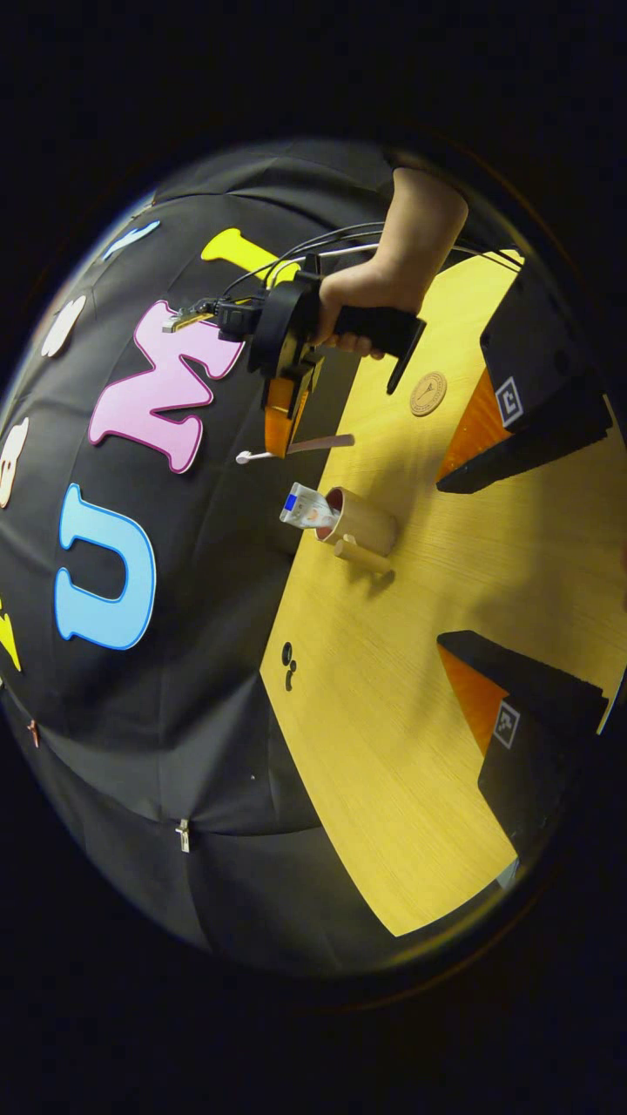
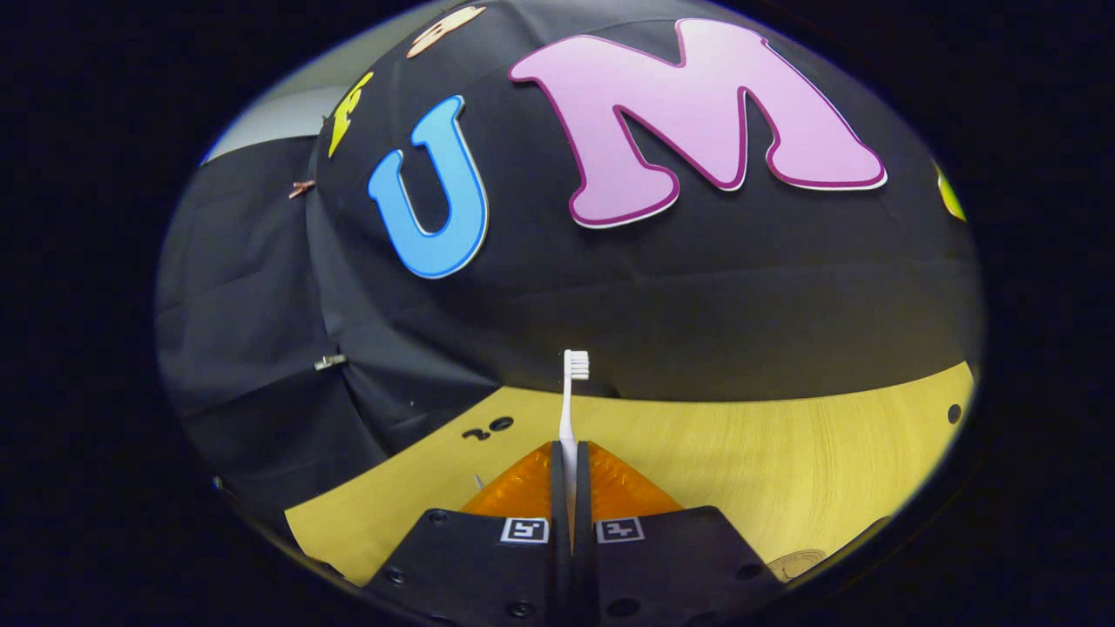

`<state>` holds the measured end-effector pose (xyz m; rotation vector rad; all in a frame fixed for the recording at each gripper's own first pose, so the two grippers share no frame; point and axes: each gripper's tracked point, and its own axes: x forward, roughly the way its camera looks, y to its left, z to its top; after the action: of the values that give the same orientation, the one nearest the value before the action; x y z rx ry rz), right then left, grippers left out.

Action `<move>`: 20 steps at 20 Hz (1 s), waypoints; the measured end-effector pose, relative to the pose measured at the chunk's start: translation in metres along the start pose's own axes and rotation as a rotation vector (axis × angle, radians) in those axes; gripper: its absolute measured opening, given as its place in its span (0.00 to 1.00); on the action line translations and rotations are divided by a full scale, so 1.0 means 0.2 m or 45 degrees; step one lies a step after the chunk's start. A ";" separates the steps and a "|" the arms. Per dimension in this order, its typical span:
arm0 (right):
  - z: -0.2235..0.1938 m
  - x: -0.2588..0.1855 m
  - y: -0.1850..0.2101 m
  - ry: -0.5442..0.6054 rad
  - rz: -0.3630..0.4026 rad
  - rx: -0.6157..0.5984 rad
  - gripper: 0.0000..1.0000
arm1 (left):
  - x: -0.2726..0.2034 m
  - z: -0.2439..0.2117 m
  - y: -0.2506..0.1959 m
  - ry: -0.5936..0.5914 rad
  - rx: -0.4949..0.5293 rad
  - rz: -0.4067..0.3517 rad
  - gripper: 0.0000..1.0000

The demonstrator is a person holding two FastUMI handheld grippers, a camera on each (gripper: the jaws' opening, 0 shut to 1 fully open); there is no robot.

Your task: Put the toothbrush and toothpaste on the desktop into the cup, then pick up the cup and place it on the coaster on the desktop.

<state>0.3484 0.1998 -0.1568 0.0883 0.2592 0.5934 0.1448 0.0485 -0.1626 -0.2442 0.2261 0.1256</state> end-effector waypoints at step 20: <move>-0.16 0.30 -0.04 -0.143 0.022 0.082 0.05 | 0.07 -0.21 0.19 0.024 -0.126 0.057 0.98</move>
<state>0.3919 0.2281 -0.2018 0.1855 0.1687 0.5954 0.1439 0.0753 -0.2140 -0.3393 0.2447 0.1794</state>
